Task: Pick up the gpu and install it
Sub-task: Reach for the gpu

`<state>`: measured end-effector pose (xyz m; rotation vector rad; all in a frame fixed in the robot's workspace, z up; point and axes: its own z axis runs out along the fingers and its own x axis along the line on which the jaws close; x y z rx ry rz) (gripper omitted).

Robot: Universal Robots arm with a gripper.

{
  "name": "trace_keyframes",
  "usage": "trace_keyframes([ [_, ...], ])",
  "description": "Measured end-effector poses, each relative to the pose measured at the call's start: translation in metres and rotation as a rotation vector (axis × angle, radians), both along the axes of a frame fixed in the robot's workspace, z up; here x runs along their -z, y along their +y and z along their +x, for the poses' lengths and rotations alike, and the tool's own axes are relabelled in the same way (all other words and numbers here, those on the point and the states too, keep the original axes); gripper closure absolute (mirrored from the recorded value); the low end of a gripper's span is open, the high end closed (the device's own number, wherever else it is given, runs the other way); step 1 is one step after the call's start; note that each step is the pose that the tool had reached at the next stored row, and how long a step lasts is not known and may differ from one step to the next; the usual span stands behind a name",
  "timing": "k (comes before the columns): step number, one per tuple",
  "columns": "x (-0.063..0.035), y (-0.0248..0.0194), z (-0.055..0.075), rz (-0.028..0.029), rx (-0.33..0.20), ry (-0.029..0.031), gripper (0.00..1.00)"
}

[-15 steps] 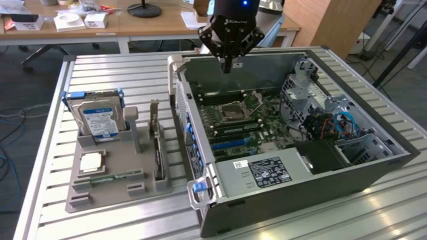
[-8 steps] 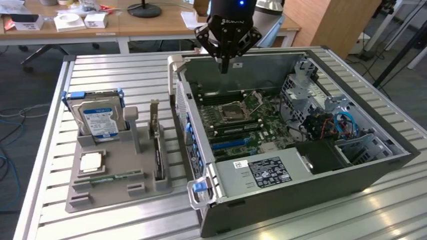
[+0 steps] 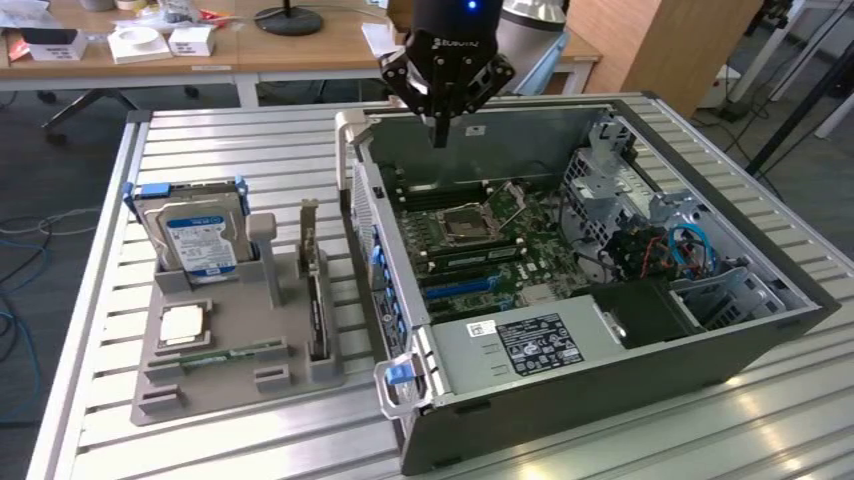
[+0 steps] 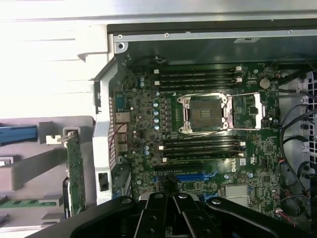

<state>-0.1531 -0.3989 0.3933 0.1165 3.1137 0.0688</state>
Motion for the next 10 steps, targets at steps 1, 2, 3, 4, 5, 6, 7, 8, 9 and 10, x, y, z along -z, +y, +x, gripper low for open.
trace_keyframes([
  [1, 0.0000, 0.0000, -0.001, 0.0000, 0.000, 0.0001, 0.90],
  [2, 0.0000, 0.0000, -0.002, 0.0000, 0.000, 0.0001, 0.90],
  [3, 0.0000, 0.0000, -0.004, 0.0000, 0.000, 0.0000, 0.90],
  [4, 0.0000, 0.0001, -0.005, 0.0000, 0.000, 0.0000, 0.90],
  [5, 0.0000, 0.0001, -0.006, 0.0000, 0.000, 0.0000, 0.90],
  [6, 0.0000, 0.0001, -0.007, 0.0000, 0.000, 0.0000, 0.90],
  [7, 0.0000, 0.0001, -0.008, 0.0000, 0.000, 0.0000, 0.90],
  [8, 0.0001, 0.0002, -0.010, 0.0001, 0.000, -0.0001, 0.90],
  [9, 0.0001, 0.0002, -0.011, 0.0001, 0.000, 0.0000, 0.90],
  [10, 0.0001, 0.0002, -0.012, 0.0001, 0.000, 0.0000, 0.90],
])
